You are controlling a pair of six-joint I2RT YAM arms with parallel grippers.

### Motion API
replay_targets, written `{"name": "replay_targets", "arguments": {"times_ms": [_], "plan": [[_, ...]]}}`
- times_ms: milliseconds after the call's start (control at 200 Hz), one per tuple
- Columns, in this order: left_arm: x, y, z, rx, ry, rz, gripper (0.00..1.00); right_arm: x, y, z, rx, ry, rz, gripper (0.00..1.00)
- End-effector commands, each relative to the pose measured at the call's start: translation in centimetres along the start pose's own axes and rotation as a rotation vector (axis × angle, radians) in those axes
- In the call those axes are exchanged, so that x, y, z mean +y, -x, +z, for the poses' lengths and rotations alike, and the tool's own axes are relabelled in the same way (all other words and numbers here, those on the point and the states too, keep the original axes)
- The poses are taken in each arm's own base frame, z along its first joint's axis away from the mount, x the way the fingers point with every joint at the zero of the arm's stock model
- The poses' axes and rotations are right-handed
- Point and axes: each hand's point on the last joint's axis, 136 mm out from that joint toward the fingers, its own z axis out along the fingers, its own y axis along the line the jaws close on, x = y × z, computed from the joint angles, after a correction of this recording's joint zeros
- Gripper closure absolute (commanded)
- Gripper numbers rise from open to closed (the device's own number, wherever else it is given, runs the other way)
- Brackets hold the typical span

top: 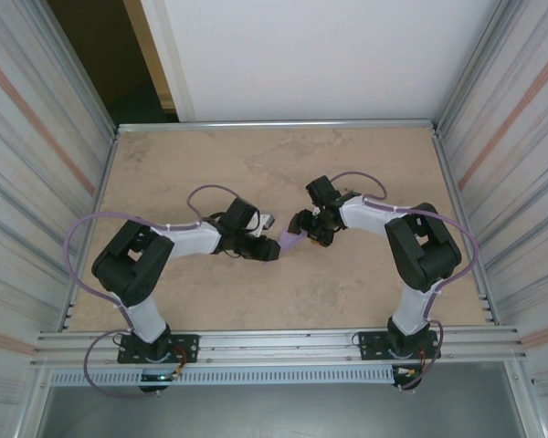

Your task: Fold a paper plane with a square sheet of paper (pick it up from the middle)

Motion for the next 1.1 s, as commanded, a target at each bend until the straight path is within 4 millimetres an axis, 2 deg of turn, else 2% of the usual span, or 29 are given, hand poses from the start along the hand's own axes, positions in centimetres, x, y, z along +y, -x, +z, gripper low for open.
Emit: {"name": "replay_targets", "arguments": {"times_ms": [0,210,376,912,1092], "plan": [[0.9,-0.7,0.6,0.04,0.038,0.015,0.61,-5.0,-2.1,4.1,0.065,-0.155,0.047,0.32],[1.6,-1.2,1.0,0.06,0.062,0.002,0.7,-5.5,-2.3,4.2,0.069,-0.173,0.054,0.35],[2.0,-1.3,1.1,0.072,0.082,-0.013,0.74,-6.0,-2.4,4.4,0.073,-0.191,0.056,0.37],[2.7,-2.1,1.7,0.116,0.1,-0.048,0.76,-6.5,-2.7,5.3,0.093,-0.232,0.04,0.39],[2.0,-1.3,1.1,0.096,0.092,-0.039,0.75,-6.7,-2.9,5.6,0.099,-0.244,0.037,0.39]]}}
